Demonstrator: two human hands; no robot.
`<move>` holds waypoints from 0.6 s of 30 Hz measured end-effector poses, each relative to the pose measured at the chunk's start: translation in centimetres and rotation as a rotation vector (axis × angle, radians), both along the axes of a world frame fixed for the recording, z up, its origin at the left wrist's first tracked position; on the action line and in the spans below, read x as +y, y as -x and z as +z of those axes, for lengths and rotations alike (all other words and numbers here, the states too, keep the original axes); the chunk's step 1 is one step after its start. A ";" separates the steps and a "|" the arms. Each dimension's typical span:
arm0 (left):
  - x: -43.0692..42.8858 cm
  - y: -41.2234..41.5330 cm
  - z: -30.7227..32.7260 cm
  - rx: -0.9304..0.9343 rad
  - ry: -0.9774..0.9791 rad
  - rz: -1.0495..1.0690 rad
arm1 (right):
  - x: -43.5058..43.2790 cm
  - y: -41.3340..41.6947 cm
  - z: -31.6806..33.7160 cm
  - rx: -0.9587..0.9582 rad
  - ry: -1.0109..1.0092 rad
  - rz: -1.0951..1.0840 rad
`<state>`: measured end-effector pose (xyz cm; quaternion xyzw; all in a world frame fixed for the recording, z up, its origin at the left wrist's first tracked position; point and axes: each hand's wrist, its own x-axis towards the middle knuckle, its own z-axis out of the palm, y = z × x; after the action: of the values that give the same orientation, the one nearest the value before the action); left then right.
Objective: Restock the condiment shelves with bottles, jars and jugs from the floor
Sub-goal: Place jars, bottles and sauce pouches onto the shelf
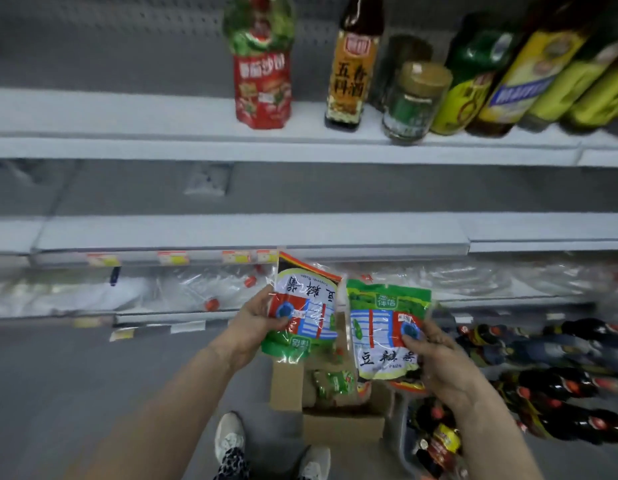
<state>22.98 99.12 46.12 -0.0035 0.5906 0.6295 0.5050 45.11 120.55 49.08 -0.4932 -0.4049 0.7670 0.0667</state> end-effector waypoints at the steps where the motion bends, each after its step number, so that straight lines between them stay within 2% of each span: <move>1: -1.0 0.3 2.0 0.027 -0.015 0.021 | -0.6 0.8 1.7 0.007 -0.018 0.032; 5: -4.1 1.5 6.8 0.069 -0.060 0.104 | -2.5 3.7 6.4 0.040 -0.070 0.172; 12: -9.5 4.3 12.9 0.140 -0.176 0.339 | -6.4 8.1 11.8 0.133 -0.073 0.250; 18: -10.8 10.6 17.0 0.195 -0.253 0.371 | -8.9 12.0 14.3 0.128 -0.169 0.329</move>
<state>12.38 88.37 63.14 0.0120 0.5424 0.7777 0.3176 33.08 111.70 63.41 -0.3634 -0.5377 0.7607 0.0072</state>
